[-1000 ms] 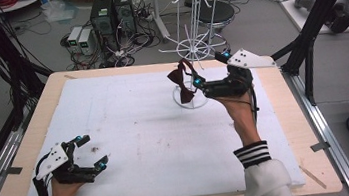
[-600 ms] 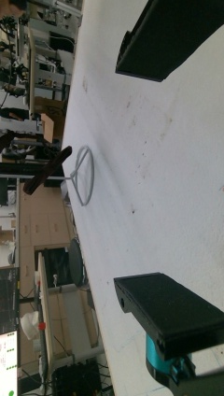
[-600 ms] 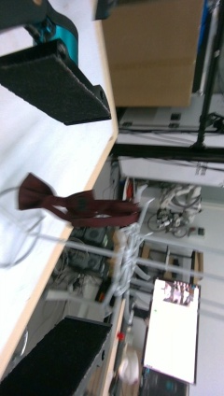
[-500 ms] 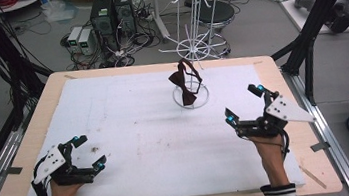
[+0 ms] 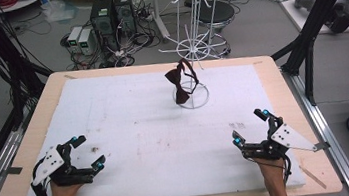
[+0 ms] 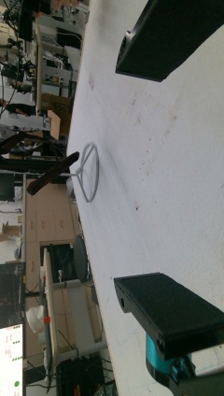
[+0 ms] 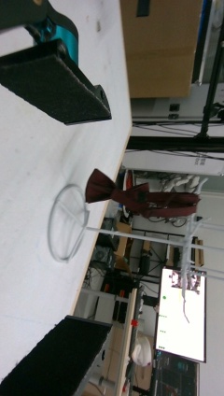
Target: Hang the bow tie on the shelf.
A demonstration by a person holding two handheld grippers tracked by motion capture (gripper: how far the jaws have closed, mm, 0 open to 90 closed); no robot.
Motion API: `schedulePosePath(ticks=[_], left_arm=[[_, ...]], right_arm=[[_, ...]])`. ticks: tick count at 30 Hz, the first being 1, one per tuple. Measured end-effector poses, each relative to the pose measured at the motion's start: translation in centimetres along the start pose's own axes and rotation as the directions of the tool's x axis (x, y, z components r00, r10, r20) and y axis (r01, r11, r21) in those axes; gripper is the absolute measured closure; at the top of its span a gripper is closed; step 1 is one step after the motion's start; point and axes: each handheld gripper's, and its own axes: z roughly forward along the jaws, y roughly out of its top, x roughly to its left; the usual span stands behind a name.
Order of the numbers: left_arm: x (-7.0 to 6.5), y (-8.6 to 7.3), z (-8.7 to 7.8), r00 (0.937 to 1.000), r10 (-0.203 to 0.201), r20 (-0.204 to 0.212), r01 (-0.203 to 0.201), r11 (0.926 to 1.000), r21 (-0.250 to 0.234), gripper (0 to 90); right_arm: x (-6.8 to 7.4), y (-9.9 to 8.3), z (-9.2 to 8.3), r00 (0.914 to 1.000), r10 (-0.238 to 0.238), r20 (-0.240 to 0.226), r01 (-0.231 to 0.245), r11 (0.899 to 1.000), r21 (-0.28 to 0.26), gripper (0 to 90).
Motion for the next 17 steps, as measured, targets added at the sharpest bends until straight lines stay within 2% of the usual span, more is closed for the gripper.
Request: schedulePosePath(ticks=[1,8,15,17], left_arm=[[0.0,0.0,0.0,1.0000,0.004,0.000,-0.004,1.0000,0.001,1.7],[0.0,0.0,0.0,1.0000,0.002,-0.003,-0.002,1.0000,0.000,1.7],[0.0,0.0,0.0,1.0000,0.002,-0.005,-0.002,1.0000,0.002,1.7],[-0.1,-0.1,0.0,1.0000,-0.004,-0.008,0.004,1.0000,-0.007,1.7]], right_arm=[[0.0,-0.7,-0.1,0.9999,0.012,0.002,-0.012,1.000,-0.001,0.6],[-0.1,-2.8,-0.4,0.9986,0.052,0.012,-0.052,0.999,0.011,0.5],[0.0,-3.2,-0.3,0.9991,0.037,0.020,-0.037,0.999,0.019,0.6],[0.2,-3.2,-0.2,0.9997,0.013,0.019,-0.013,1.000,0.028,0.6]])
